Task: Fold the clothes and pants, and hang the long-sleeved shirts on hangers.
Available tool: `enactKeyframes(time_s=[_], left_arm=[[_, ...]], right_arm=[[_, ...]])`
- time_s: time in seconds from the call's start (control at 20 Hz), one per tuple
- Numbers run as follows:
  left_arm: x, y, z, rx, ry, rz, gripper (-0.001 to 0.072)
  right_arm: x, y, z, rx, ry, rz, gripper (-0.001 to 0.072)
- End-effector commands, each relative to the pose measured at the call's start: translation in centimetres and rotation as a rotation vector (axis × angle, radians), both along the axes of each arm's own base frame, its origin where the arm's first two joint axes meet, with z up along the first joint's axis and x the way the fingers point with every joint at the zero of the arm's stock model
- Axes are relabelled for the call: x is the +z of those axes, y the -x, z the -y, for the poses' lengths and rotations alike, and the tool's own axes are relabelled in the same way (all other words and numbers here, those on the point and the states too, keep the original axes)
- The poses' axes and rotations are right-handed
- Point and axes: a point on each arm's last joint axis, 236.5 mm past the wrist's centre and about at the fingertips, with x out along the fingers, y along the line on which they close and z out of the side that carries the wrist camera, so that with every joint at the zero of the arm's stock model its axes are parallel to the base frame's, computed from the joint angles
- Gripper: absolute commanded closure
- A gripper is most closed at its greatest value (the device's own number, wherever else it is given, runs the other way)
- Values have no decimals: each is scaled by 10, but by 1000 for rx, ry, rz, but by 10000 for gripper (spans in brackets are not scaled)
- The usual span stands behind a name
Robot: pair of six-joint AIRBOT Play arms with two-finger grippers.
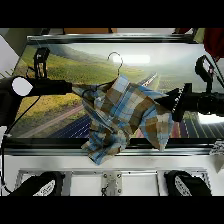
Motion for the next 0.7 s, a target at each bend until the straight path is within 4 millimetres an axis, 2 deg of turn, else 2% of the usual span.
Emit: enactKeyframes(time_s=[0.0, 0.15, 0.25, 0.4, 0.55, 0.65], left_arm=[[28, -9, 3, -2, -3, 50, 695], [19, 4, 4, -22, -13, -15, 695], [24, 11, 15, -52, -13, -8, 695], [56, 35, 47, -140, -1, 72, 695], [93, 77, 80, -253, 25, 154, 695], [100, 106, 96, -301, 62, 180, 695]], right_arm=[[-32, 6, 31, -99, 162, -87, 699], [-33, -8, 44, -192, 172, -78, 699], [-33, -15, 45, -229, 145, -90, 699], [-22, -30, 45, -299, 75, -71, 699], [11, -47, 30, -327, -88, -2, 699], [33, -50, 18, -312, -194, 30, 699]])
